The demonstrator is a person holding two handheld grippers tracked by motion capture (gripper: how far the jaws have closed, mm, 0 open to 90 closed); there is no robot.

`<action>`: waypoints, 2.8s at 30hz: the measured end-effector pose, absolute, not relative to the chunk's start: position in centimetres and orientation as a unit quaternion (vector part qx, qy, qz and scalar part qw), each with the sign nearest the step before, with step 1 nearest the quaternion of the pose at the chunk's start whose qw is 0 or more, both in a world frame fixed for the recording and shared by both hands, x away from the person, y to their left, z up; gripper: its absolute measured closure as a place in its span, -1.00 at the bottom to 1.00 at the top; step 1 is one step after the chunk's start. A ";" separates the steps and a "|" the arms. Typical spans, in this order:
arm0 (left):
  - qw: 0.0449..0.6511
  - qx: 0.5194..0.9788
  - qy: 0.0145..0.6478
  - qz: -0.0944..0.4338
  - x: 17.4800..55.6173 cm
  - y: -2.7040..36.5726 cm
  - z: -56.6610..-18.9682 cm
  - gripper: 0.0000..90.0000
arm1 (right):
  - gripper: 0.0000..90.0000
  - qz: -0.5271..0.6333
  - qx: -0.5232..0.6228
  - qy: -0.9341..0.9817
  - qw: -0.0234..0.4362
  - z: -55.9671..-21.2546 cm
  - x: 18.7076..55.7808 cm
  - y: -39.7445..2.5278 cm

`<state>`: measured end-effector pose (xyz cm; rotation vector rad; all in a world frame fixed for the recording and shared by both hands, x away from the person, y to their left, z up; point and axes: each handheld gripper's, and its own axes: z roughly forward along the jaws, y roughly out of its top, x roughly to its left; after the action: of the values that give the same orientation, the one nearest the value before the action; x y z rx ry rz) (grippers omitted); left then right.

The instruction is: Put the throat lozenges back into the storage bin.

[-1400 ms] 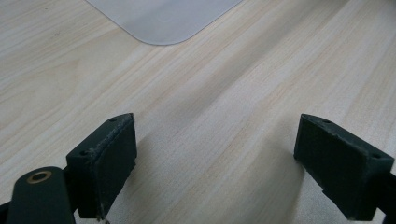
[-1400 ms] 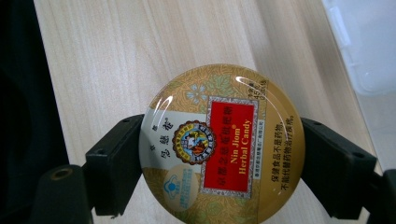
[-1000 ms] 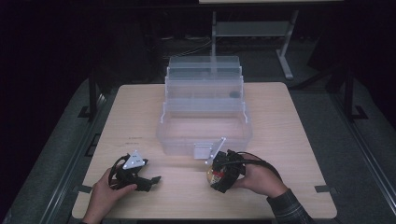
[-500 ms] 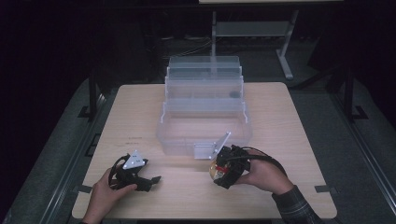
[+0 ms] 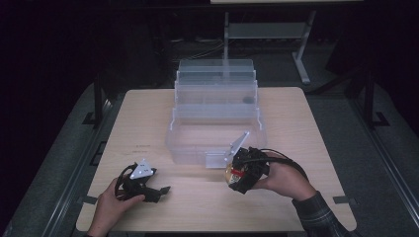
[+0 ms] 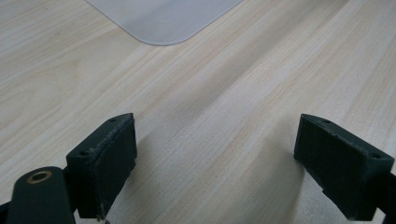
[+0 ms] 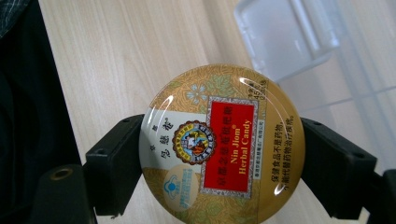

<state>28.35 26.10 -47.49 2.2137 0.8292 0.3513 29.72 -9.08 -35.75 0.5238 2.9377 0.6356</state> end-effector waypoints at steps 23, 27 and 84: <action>0.367 0.862 0.323 0.137 28.3 26.1 -47.5 -0.73 | -0.56 0.221 0.192 0.954 0.066 -33.2 31.2 -10.5; 0.367 0.862 0.322 0.137 28.4 26.1 -47.5 -0.73 | -0.56 0.221 0.200 0.952 0.069 -32.8 31.6 -10.7; 0.367 0.862 0.322 0.138 28.4 26.1 -47.5 -0.73 | -0.56 0.182 0.313 0.927 0.100 -32.9 39.6 -12.6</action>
<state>28.36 26.11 -47.50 2.2145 0.8268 0.3553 39.61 -12.59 -32.88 0.9246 2.7394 0.5378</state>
